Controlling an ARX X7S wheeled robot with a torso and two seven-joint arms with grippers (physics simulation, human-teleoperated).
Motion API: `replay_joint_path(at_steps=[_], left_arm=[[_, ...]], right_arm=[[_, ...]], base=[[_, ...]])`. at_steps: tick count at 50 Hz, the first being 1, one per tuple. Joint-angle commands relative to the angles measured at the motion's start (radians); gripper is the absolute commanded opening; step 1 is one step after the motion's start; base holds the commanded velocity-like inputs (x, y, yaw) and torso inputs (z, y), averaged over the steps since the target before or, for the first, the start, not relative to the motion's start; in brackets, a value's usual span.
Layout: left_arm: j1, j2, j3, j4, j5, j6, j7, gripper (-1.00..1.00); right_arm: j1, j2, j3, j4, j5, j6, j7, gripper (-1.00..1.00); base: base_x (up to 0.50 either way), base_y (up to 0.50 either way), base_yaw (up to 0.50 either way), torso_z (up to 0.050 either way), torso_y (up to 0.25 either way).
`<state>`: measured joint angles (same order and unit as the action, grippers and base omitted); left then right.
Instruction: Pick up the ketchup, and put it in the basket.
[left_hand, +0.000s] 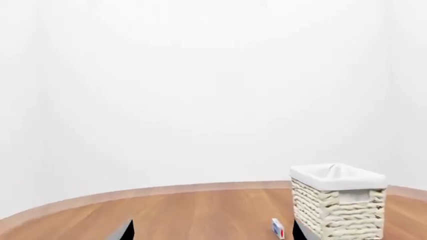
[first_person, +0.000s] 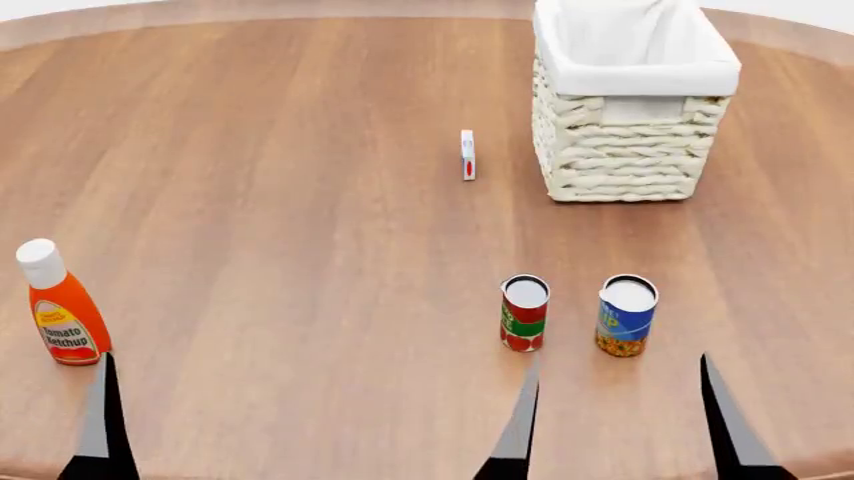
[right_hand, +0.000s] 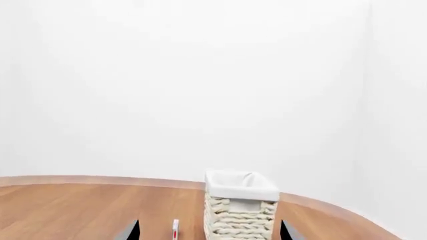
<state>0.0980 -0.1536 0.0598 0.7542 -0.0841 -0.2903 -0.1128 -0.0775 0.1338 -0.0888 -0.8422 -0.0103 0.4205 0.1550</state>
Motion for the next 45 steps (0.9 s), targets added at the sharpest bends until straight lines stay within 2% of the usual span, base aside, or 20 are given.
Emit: replay_joint_path(at_steps=[1, 16, 45], left_arm=[[0.014, -0.016, -0.016, 0.068, -0.014, 0.003, -0.016, 1.0], [0.013, -0.029, -0.009, 0.075, -0.018, 0.001, -0.031, 1.0], [0.016, -0.05, 0.017, 0.091, -0.024, -0.002, -0.054, 1.0]], right_arm=[[0.012, 0.022, -0.017, -0.092, -0.004, 0.052, 0.016, 1.0], [0.029, 0.033, -0.026, -0.083, -0.008, 0.083, 0.043, 1.0], [0.034, 0.053, -0.044, -0.084, 0.011, 0.096, 0.065, 1.0]], base=[[0.0, 0.0, 0.0, 0.0, 0.0], [0.01, 0.0, 0.0, 0.0, 0.0], [0.5, 0.01, 0.0, 0.0, 0.0]])
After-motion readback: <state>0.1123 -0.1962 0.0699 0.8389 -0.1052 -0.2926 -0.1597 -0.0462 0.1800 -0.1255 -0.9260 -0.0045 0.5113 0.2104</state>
